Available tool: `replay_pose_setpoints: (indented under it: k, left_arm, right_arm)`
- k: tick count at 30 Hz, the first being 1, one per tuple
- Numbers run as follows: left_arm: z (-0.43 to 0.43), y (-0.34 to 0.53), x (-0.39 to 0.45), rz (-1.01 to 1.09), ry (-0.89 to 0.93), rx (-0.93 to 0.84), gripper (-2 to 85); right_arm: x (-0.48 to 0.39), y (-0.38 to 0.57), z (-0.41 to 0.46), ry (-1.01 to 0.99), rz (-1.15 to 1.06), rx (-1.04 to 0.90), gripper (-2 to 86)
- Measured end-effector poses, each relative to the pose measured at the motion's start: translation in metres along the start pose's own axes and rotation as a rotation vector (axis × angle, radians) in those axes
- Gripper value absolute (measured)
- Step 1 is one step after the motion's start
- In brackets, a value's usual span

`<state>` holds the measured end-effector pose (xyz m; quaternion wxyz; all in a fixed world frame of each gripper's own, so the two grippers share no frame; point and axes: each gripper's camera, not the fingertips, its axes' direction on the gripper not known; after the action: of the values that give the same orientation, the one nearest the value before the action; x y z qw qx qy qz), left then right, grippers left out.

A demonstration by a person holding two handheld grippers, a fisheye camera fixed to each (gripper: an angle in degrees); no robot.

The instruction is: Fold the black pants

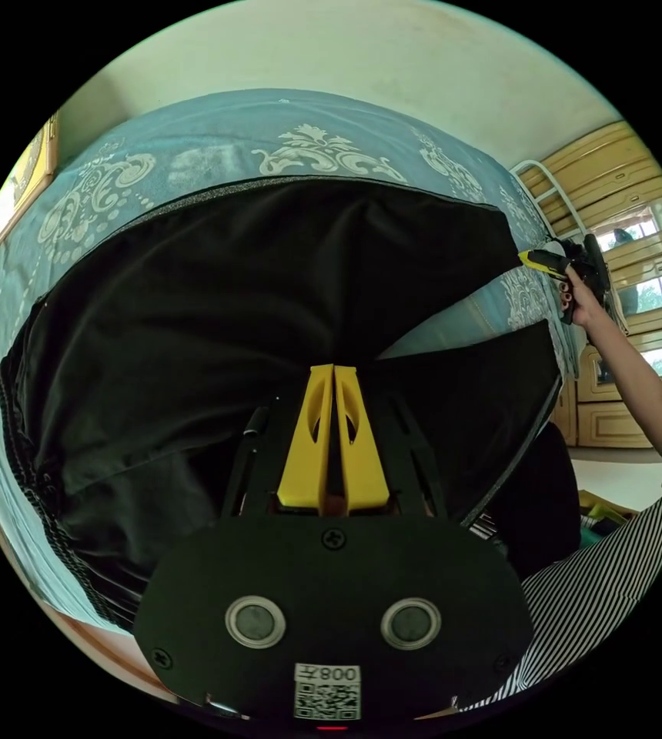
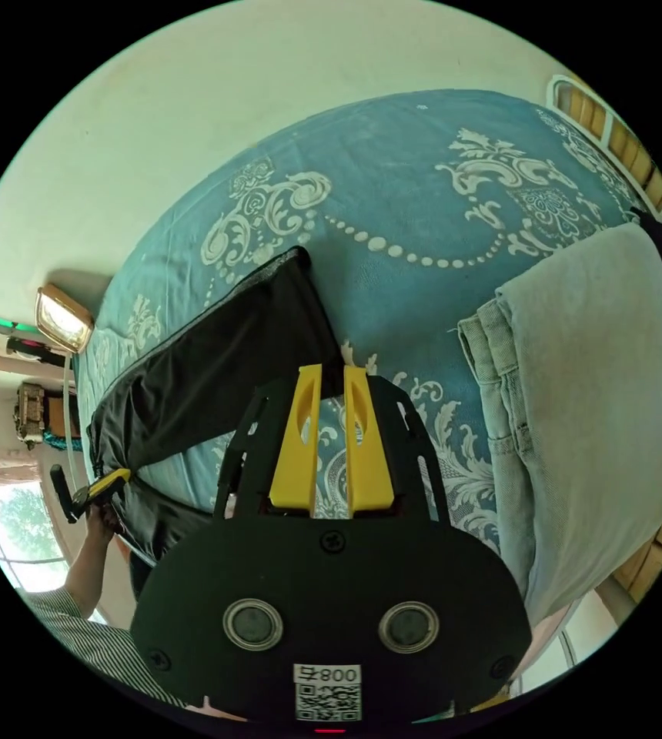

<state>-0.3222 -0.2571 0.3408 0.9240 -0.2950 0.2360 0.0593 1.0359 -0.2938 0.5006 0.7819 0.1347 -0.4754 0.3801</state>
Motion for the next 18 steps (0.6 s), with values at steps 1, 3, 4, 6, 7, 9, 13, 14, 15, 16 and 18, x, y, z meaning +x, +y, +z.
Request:
replay_pose_setpoints:
  k: [1,3,4,6,7,9,13,14,15,16,18]
  left_arm:
    - [-0.004,-0.001,-0.001,0.001,-0.001,0.002,0.2]
    - [-0.010,-0.002,-0.002,0.001,0.001,0.003,0.2]
    - [-0.014,-0.003,-0.004,0.001,0.004,0.004,0.2]
    - [-0.022,-0.003,-0.005,0.005,0.015,0.015,0.2]
    - [-0.027,-0.004,-0.006,0.007,0.030,0.022,0.2]
    - [-0.031,-0.005,-0.008,0.008,0.049,0.018,0.2]
    - [-0.040,-0.009,-0.010,0.002,0.049,0.004,0.3]
    - [-0.046,-0.009,-0.012,-0.008,0.055,0.019,0.4]
    - [-0.050,-0.009,-0.013,-0.009,0.060,0.033,0.5]
    - [-0.060,-0.007,-0.015,-0.011,0.073,0.065,0.7]
    - [-0.078,-0.002,-0.021,-0.028,0.099,0.123,1.1]
  right_arm:
    - [0.006,-0.003,0.008,0.002,0.009,-0.003,4.0]
    - [0.009,-0.007,0.020,0.026,-0.021,-0.011,2.2]
    - [0.011,-0.010,0.028,0.029,-0.040,-0.033,1.4]
    - [0.015,-0.015,0.039,0.047,-0.068,-0.064,0.8]
    - [0.019,-0.016,0.045,0.067,-0.081,-0.066,0.5]
    - [0.030,-0.015,0.052,0.087,-0.080,-0.048,0.3]
    - [0.069,-0.017,0.087,0.036,-0.025,-0.040,0.2]
    - [0.077,-0.019,0.100,0.030,-0.016,-0.037,0.2]
    - [0.080,-0.019,0.105,0.027,-0.010,-0.033,0.2]
    - [0.087,-0.021,0.116,0.018,0.002,-0.028,0.2]
    - [0.099,-0.022,0.128,0.002,0.019,-0.007,0.2]
